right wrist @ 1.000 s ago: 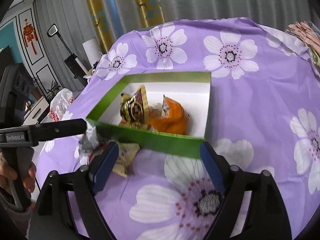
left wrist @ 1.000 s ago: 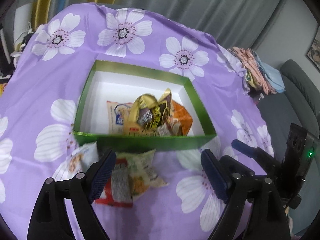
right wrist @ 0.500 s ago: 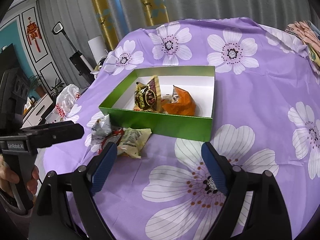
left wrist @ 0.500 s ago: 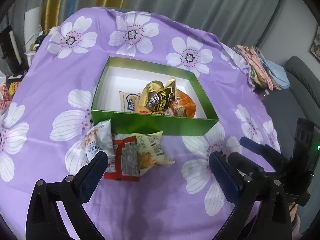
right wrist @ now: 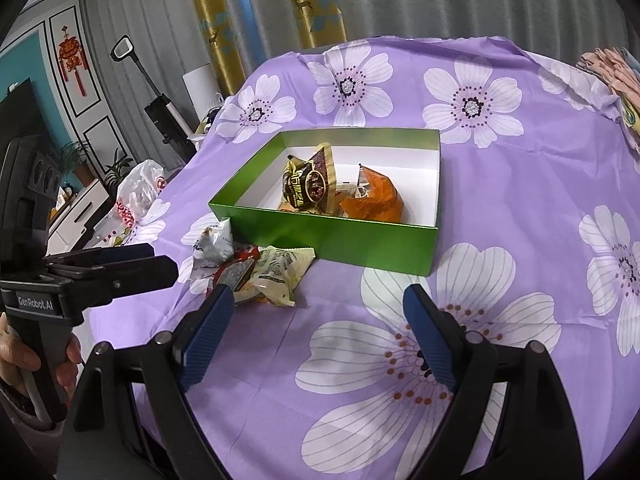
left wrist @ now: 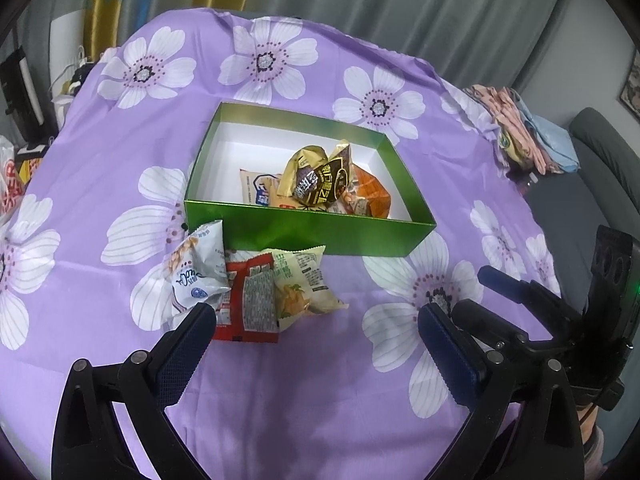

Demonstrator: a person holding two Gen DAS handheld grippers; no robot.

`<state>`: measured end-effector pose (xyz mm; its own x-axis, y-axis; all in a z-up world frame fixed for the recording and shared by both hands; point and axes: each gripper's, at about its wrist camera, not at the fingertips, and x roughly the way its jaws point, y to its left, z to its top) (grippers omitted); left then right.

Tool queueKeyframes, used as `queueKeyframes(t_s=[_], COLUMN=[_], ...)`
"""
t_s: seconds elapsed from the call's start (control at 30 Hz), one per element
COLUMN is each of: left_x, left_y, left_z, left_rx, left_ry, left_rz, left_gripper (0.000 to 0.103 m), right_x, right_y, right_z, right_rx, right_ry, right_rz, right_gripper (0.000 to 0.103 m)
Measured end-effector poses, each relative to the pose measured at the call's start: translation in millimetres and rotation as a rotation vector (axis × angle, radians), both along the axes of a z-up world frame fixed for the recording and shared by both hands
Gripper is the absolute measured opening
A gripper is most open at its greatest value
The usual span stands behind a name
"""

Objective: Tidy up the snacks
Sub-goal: 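Open the right tool to drop the bag and withdraw from the box, then move the right tool to the red-and-white chip bag and grasp it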

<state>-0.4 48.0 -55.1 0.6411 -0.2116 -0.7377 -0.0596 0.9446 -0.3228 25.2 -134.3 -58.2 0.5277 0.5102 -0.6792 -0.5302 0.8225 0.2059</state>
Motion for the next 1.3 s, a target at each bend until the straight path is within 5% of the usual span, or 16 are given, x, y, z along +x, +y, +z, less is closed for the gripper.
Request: queueKeyframes(t_s=[0.8, 1.1, 1.3], left_x=[-35, -12, 3], left_y=[61, 58, 63], left_z=[-59, -76, -83], left_rx=[-0.254, -0.292, -0.317], left_ry=[-0.037, -0.01, 0.003], left_rz=[0.022, -0.017, -0.023], left_gripper=[0.1, 0.1, 0.091], right_x=[-20, -21, -9], right_y=[73, 112, 132], right_z=[-48, -59, -62], right_rx=[-0.049, -0.096, -0.11], right_ry=[0.066, 0.05, 0.04], right_rz=[0.258, 0.364, 0.385], right_gripper=[0.085, 0.06, 0.056])
